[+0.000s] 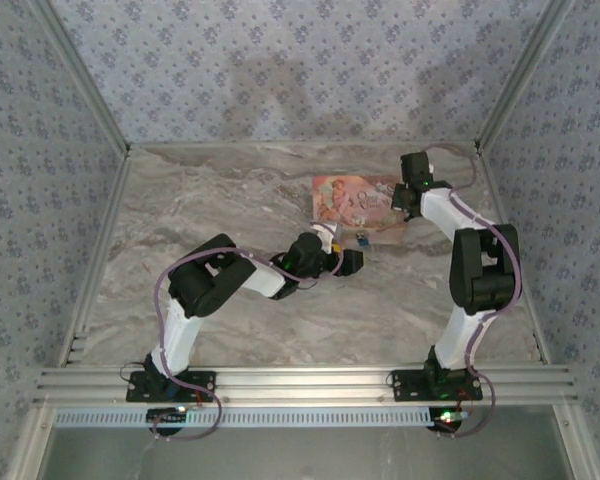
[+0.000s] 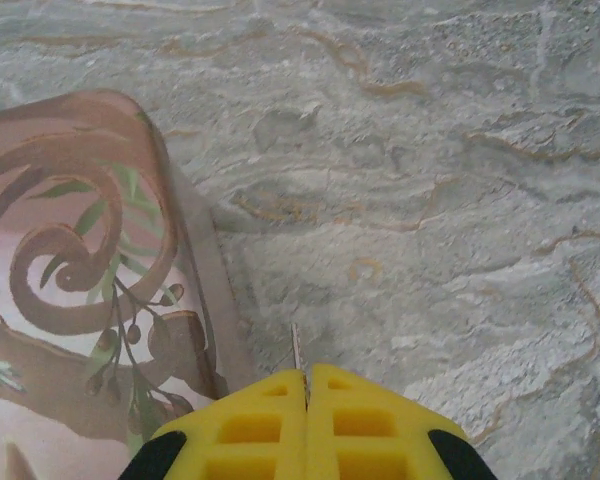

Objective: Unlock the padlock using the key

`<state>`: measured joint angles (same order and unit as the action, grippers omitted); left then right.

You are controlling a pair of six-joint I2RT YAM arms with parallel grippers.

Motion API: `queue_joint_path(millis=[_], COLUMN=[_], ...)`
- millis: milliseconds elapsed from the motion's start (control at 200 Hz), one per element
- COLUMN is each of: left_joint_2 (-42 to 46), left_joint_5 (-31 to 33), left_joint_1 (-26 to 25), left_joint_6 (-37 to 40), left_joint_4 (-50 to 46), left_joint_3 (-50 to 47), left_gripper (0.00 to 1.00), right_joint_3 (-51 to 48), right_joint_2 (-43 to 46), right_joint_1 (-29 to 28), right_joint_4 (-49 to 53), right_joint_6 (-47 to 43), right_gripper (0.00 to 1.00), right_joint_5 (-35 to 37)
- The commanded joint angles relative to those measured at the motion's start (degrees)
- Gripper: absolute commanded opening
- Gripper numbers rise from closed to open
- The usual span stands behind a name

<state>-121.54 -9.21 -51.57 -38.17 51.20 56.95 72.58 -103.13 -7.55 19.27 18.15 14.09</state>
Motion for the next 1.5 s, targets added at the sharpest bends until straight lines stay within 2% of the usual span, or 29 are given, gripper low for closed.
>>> queue_joint_path(millis=[0, 190, 625, 690, 814, 924, 1024, 1239, 1389, 1494], left_joint_2=[-1.10, -0.65, 3.93, 4.02, 3.86, 3.13, 2.06, 0.76, -0.69, -1.80], left_joint_5=[-1.42, 0.67, 17.82, 15.30, 5.14, -3.36, -8.66, -8.27, -7.49, -7.07], left_joint_1=[0.62, 0.55, -1.26, -1.03, -0.06, 1.93, 3.57, 3.68, 3.42, 2.88], left_joint_6=[-1.23, -0.20, 1.96, 3.52, 5.56, 3.90, 1.52, 0.19, -1.08, -2.52], left_joint_4=[2.95, 1.59, -1.69, 0.04, 5.85, 11.35, 12.36, 11.24, 7.21, 9.55], left_joint_3=[1.29, 1.50, -3.54, -3.77, -4.18, -4.44, -3.22, -1.44, 0.41, 0.04], left_gripper=[0.81, 0.81, 0.81, 0.81, 0.78, 0.76, 0.75, 0.78, 0.77, 0.77], right_joint_3=[-3.72, -9.99, -12.24, -12.06, -12.09, -12.32, -12.46, -12.54, -12.70, -12.63], right_joint_2=[2.86, 6.54, 7.74, 7.58, 7.41, 7.46, 7.58, 7.60, 7.76, 8.06], right_joint_1=[-1.79, -4.33, -6.41, -6.40, -6.46, -6.62, -6.80, -7.17, -7.34, -7.37], right_joint_4=[-0.32, -2.92, -4.84, -4.78, -4.82, -4.99, -5.09, -4.96, -5.04, -5.10], right_joint_6=[2.19, 2.59, 2.77, 2.68, 2.55, 2.81, 2.94, 2.94, 2.74, 2.54], right_gripper=[0.00, 0.00, 0.00, 0.00, 0.00, 0.00, 0.00, 0.00, 0.00, 0.00], right_joint_5=[-2.64, -3.22, -3.52, -3.58, -3.80, -3.87, -3.89, -3.63, -3.45, -3.44])
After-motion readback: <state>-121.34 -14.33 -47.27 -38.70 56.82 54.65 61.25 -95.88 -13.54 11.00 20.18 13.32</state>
